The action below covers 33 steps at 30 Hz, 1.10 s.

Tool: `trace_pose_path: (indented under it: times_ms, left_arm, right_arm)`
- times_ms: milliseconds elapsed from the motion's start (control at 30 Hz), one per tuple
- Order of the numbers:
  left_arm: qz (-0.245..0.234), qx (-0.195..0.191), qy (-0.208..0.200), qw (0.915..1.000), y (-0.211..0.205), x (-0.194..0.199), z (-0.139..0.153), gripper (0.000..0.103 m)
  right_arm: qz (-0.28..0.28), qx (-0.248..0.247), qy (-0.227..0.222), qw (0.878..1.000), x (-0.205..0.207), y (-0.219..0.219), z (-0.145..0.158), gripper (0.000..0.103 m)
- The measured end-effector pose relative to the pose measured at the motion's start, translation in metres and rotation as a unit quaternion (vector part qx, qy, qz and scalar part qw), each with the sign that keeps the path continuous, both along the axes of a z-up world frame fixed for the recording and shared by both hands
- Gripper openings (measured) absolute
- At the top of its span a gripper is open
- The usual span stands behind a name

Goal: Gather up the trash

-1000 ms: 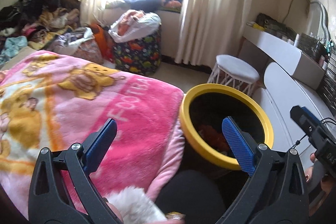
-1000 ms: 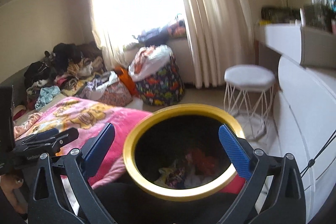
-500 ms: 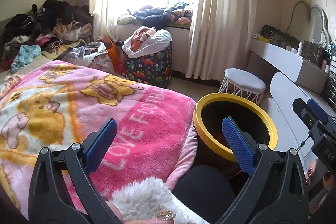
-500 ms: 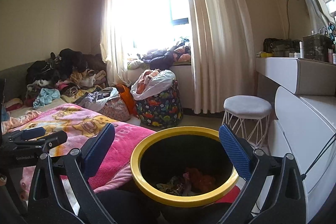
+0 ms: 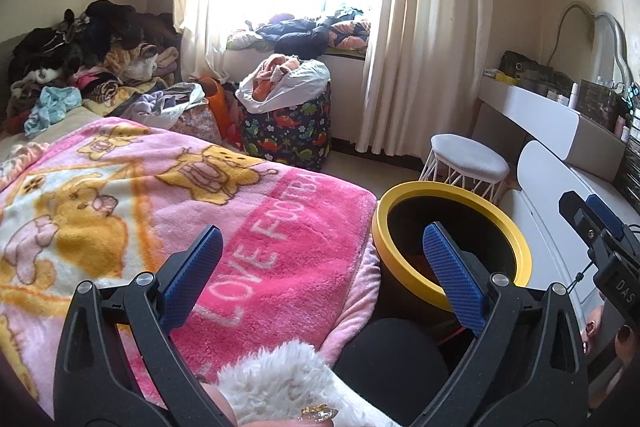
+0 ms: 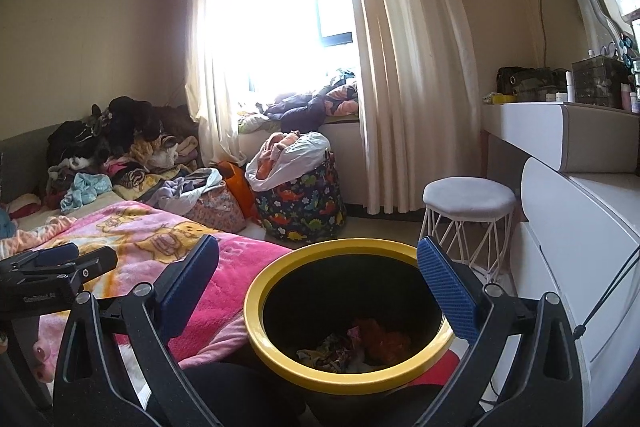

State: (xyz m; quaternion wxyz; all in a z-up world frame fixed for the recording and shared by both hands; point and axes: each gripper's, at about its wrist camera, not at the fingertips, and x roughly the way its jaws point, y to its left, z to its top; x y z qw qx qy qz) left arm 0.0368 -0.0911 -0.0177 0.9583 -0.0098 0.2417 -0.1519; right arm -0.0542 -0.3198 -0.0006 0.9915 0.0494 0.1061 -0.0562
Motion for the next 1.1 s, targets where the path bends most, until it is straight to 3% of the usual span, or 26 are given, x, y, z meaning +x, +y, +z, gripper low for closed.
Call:
trace_pose_path:
  times_ms: [1100]
  left_arm:
    - [0.002, -0.002, -0.003, 1.0, 0.0026, -0.0003, 0.0009, 0.092]
  right_arm:
    - [-0.004, 0.002, -0.002, 1.0, 0.0007, -0.0014, 0.0004, 0.097]
